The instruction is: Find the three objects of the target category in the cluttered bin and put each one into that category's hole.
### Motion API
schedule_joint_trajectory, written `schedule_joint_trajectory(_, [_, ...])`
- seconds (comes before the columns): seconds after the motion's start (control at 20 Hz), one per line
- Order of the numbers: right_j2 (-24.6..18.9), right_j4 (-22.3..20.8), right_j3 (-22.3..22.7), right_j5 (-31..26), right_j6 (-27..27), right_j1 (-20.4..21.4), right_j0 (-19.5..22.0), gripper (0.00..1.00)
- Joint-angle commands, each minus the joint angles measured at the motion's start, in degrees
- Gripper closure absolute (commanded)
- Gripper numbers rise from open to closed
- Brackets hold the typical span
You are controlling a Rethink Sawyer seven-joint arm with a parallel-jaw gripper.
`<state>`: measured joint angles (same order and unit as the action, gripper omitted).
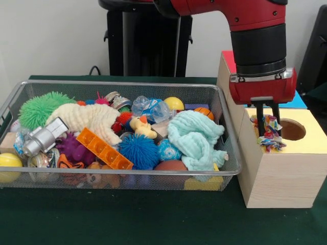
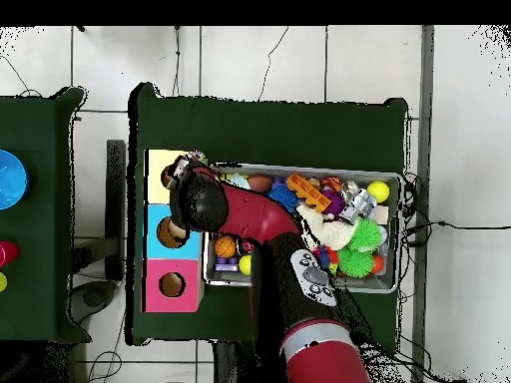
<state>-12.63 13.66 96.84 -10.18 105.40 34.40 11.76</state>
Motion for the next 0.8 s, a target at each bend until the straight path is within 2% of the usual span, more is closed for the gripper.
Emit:
schedule_joint_trajectory(0.05, [0.32,-0.67,4.08,-2.80,8.95,-2.16,-2.57,1.00])
schedule_joint_trajectory(0.55, [3.76,1.37,5.54,-5.76,11.30,1.29,-5.77,1.00])
schedule_joint_trajectory(0.8, [3.05,1.11,6.15,-3.73,10.55,0.34,-4.98,1.00])
